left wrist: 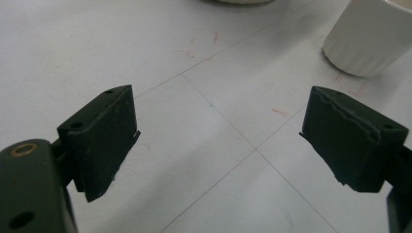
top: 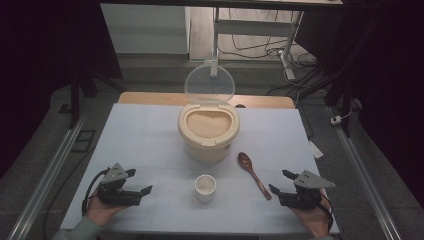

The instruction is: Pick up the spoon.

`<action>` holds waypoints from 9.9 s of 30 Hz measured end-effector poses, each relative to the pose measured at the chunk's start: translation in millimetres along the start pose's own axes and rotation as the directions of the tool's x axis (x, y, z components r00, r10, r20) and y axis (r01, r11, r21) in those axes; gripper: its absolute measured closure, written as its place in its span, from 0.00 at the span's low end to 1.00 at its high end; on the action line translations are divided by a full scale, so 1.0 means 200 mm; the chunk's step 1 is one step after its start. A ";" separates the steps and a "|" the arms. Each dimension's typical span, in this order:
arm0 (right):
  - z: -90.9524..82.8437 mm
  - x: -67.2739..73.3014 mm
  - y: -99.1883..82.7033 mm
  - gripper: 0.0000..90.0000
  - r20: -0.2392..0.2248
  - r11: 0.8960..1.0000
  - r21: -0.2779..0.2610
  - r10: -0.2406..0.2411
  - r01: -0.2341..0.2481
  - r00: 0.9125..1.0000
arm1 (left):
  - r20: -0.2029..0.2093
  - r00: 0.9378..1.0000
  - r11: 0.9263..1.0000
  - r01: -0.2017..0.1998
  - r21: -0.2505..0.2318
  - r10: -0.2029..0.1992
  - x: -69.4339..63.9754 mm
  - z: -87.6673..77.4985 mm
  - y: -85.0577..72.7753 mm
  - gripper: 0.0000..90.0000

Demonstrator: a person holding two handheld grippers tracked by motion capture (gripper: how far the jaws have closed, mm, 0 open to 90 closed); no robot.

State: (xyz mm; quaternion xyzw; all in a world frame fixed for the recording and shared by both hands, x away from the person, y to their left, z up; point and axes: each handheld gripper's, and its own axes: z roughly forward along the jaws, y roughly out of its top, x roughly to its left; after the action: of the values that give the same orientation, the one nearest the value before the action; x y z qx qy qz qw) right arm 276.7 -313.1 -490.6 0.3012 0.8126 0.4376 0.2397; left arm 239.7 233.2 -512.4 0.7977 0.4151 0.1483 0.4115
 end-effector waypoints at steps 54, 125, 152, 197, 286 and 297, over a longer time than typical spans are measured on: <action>0.14 0.07 0.46 0.36 0.020 0.933 0.352 0.075 -0.077 0.997 | 0.019 1.000 1.000 -0.016 0.023 0.016 0.00 0.04 0.01 0.13; 0.46 0.08 0.27 0.87 0.039 0.715 0.684 0.167 -0.149 0.985 | 0.004 0.999 0.998 -0.042 0.041 0.041 -0.01 0.04 -0.01 0.13; 0.13 0.05 0.43 0.87 -0.137 0.875 0.482 0.111 -0.032 0.984 | -0.001 0.999 0.998 -0.043 0.041 0.043 -0.01 0.04 -0.01 0.13; 0.34 0.41 0.70 0.87 -0.476 0.875 0.314 -0.191 0.369 0.858 | -0.004 0.999 0.998 -0.040 0.041 0.041 -0.01 0.03 -0.01 0.13; 0.37 0.54 0.73 0.87 -0.549 0.829 0.218 -0.332 0.515 0.767 | 0.467 0.628 0.639 -0.753 0.160 0.623 -0.60 0.36 0.77 0.82; 0.37 0.53 0.72 0.86 -0.549 0.834 0.210 -0.332 0.511 0.767 | 0.422 0.620 0.632 -0.764 0.134 0.661 -0.63 0.36 0.72 0.88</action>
State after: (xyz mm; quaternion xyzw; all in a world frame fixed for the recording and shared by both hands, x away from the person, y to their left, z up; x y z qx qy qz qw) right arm 290.4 -134.9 -417.9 0.0238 0.9570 0.2826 0.0618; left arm 281.8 49.5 -430.9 0.9620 0.0010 0.0987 0.2547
